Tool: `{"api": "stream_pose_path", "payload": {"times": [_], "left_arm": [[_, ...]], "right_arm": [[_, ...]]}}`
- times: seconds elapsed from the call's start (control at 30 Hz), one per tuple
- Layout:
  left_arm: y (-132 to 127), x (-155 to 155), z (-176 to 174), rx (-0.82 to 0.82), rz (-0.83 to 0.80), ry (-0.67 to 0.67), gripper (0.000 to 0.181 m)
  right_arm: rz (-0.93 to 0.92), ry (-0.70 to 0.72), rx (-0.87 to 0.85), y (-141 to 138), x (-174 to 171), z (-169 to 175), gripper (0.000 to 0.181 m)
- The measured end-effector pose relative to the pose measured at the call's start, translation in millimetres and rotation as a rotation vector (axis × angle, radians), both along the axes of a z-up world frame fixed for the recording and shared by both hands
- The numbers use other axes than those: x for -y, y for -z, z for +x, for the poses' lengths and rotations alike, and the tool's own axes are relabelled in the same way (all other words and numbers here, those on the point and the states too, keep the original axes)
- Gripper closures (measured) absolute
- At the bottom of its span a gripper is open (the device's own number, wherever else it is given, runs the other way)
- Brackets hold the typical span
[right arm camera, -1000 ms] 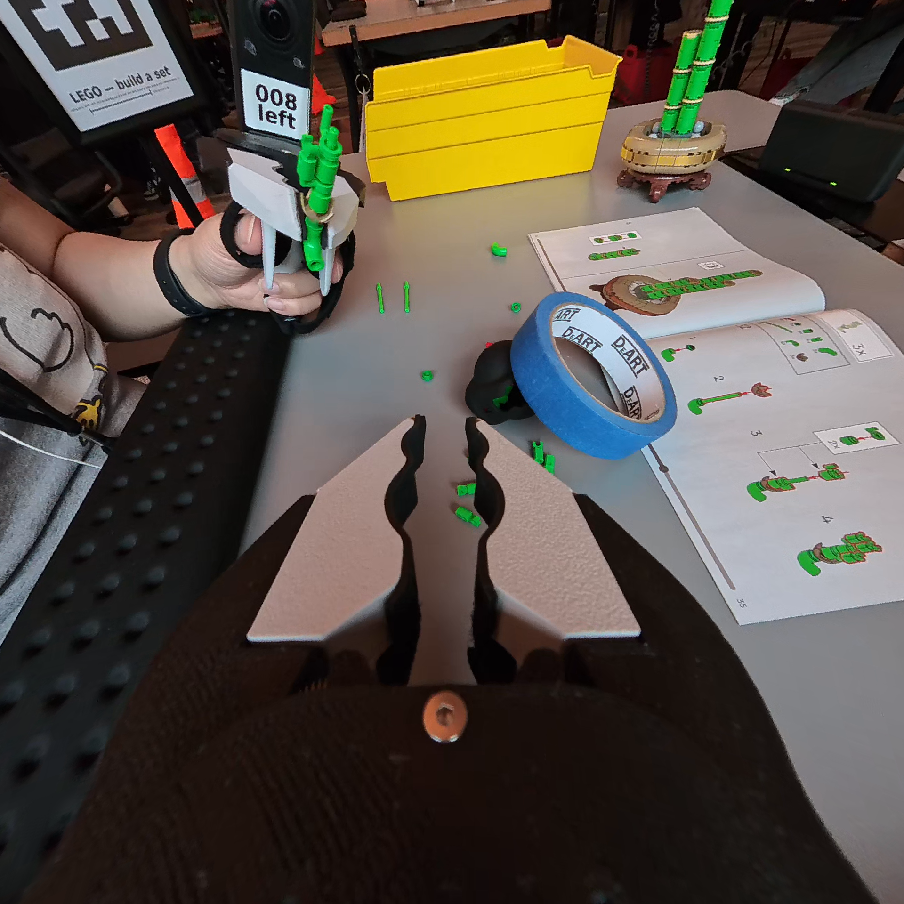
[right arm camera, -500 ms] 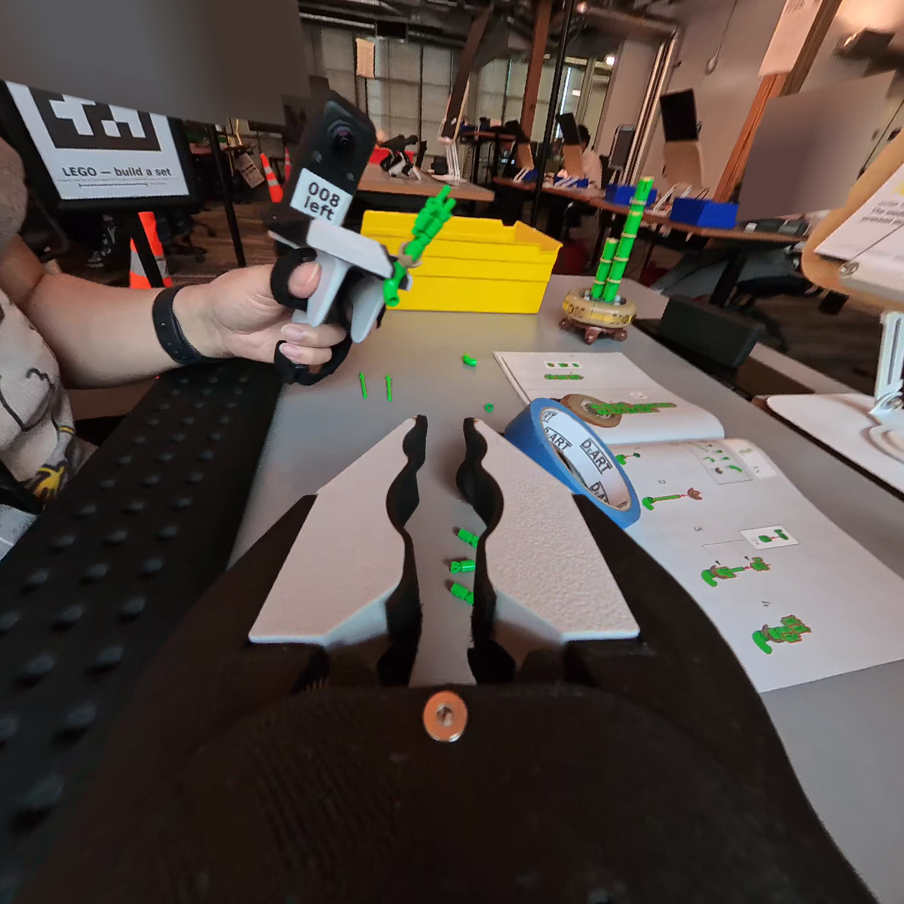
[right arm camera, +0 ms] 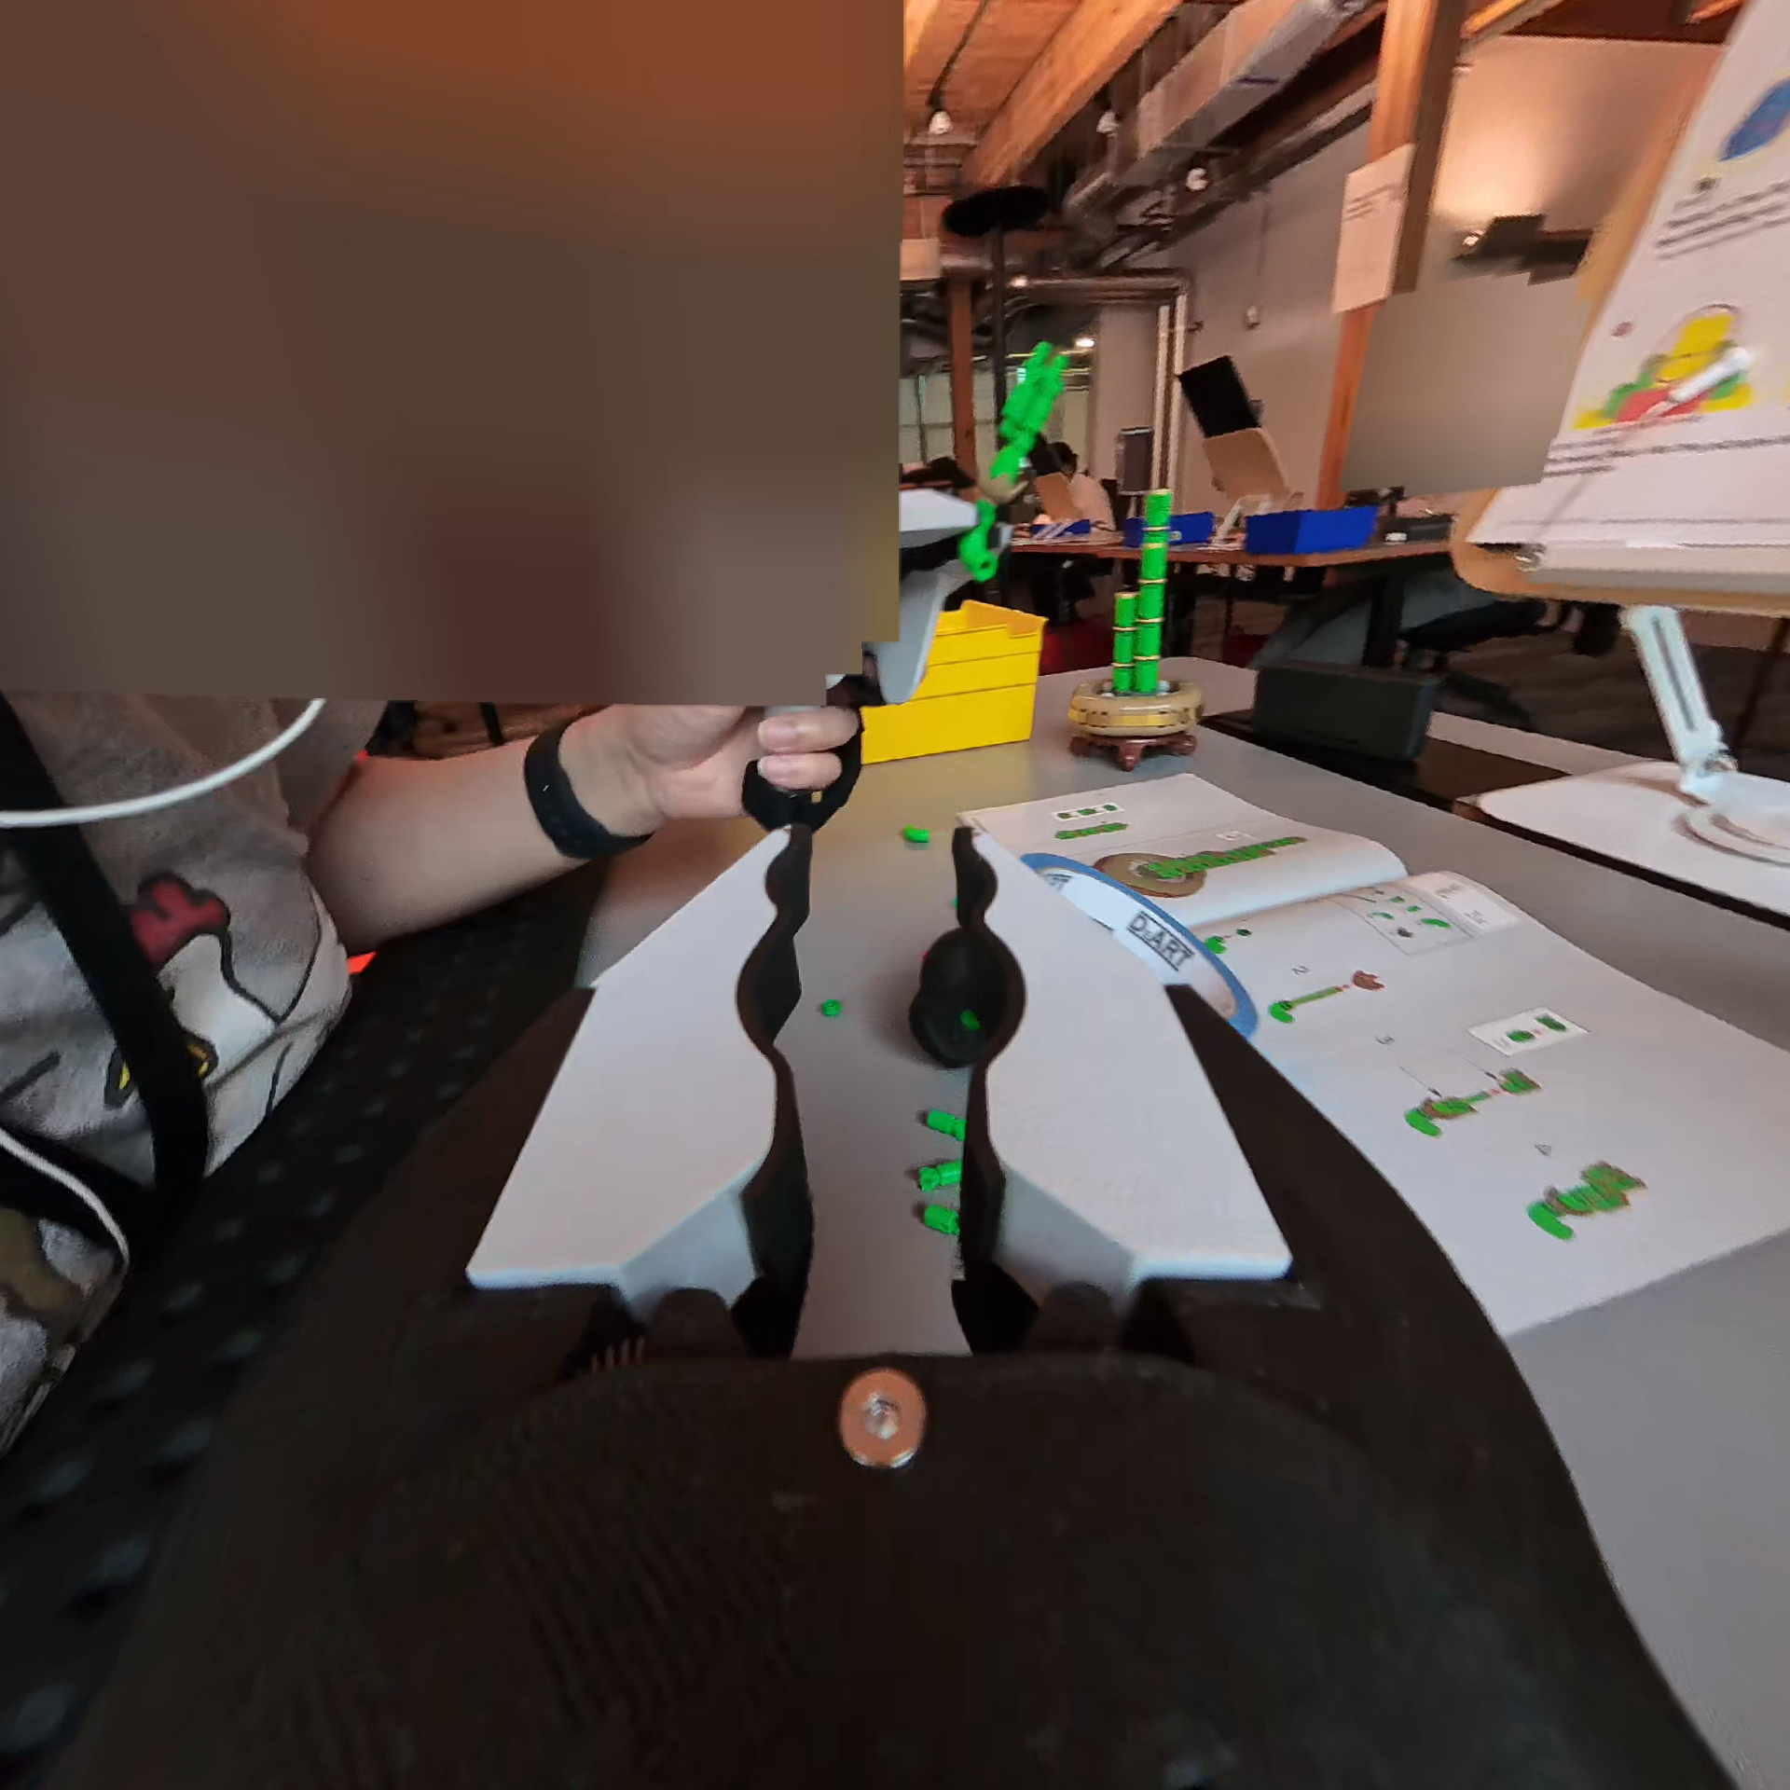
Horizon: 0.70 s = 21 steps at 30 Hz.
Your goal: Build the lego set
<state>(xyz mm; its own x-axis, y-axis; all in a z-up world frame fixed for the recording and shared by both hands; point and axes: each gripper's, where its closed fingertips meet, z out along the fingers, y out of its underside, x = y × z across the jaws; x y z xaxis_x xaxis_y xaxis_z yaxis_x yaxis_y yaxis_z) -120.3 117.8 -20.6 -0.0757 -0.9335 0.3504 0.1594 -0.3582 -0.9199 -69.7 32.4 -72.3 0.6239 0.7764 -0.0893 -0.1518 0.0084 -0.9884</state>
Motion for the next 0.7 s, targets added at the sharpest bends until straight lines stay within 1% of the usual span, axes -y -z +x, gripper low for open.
{"api": "stream_pose_path", "payload": {"times": [0.03,0.17,0.27,0.4,0.57,0.7], "left_arm": [[4.0,-1.4,-1.7,0.003,0.004,-0.009,0.176],[19.9,-5.2,-8.3,-0.031,0.036,-0.039,0.176],[20.0,-5.5,-12.4,-0.034,0.053,-0.049,0.177],[22.6,-3.5,-10.8,-0.043,0.058,-0.043,0.176],[26.6,-0.3,-6.8,-0.071,0.098,-0.046,0.177],[28.0,-0.1,-5.6,-0.075,0.1,-0.047,0.177]], "right_arm": [[-0.019,0.015,-0.019,0.4,-3.1,4.5,0.154],[-0.099,0.032,-0.088,4.4,-11.9,14.7,0.154],[-0.148,0.012,-0.117,7.8,-13.6,15.1,0.156],[-0.163,0.0,-0.097,12.1,-13.6,12.7,0.158],[-0.148,-0.002,-0.074,11.2,-11.4,11.1,0.159],[-0.154,-0.009,-0.073,11.3,-10.5,10.3,0.159]]}}
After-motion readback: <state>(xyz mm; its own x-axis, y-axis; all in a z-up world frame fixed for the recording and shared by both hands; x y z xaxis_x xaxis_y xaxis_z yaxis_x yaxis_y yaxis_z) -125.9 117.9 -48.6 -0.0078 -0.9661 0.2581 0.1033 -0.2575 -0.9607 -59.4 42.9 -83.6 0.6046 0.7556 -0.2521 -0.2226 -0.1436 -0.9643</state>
